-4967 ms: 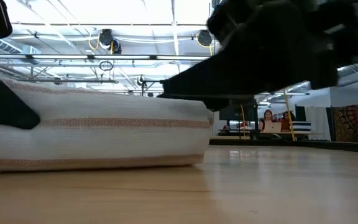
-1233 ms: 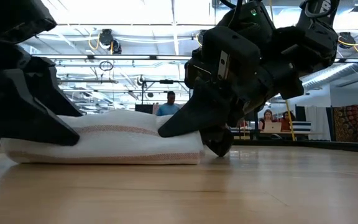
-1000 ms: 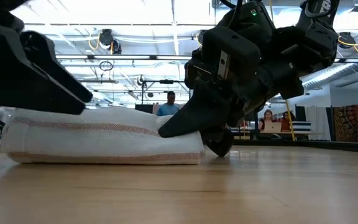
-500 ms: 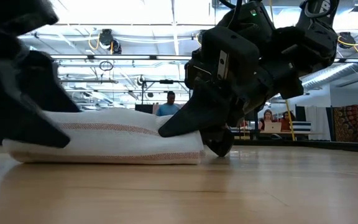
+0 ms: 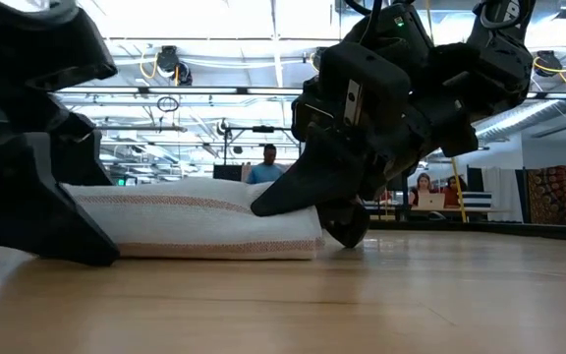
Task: Roll towel
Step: Roll the white towel
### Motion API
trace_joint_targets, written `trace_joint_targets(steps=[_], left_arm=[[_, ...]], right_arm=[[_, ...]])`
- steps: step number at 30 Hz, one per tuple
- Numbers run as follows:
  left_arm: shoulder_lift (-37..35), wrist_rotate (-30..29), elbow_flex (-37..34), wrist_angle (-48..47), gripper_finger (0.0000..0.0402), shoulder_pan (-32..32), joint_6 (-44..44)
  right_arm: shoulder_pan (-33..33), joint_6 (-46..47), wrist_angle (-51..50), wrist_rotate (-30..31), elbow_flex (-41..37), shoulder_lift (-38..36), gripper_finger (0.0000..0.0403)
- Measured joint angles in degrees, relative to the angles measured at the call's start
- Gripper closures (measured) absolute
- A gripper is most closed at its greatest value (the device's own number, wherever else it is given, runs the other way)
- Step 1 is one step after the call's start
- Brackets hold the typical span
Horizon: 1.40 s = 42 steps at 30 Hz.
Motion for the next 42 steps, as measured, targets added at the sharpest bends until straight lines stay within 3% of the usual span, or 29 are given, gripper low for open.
trace_joint_targets(steps=[6,12,17,22,26,30,35,42], left_arm=[[-0.02,2.50,-0.05,0.87,0.0042,0.44,-0.49],[-0.02,3.74,-0.09,1.67,0.0146,0.47,-1.67],[-0.02,3.30,-0.20,2.10,0.0227,0.40,-4.22],[-0.57,3.14,-0.23,2.96,0.0278,-0.41,-7.22],[-2.78,5.87,-0.35,3.68,0.0291,-0.50,-10.67],[-5.25,9.87,-0.42,6.38,0.0290,-0.41,-11.32],[-6.16,11.21,-0.42,11.16,0.0289,0.04,-12.16],[-6.27,13.20,-2.30,15.41,0.0289,0.33,-23.71]], right_arm=[[-0.07,-1.42,-0.20,-0.36,-0.02,0.00,0.0385],[-0.09,-3.03,-0.79,-0.74,-0.07,-0.44,0.0369],[-0.04,-12.28,-6.36,-0.40,-0.17,-3.82,0.0303],[0.14,-25.87,-15.96,1.30,-0.20,-11.15,0.0214],[2.72,-35.88,-18.18,4.91,-0.17,-15.96,0.0161],[6.86,-44.06,-14.95,8.63,-0.11,-16.75,0.0134],[9.55,-44.16,-8.94,13.48,-0.10,-13.37,0.0118],[11.50,-45.26,-7.43,13.49,-0.08,-10.93,0.0112]])
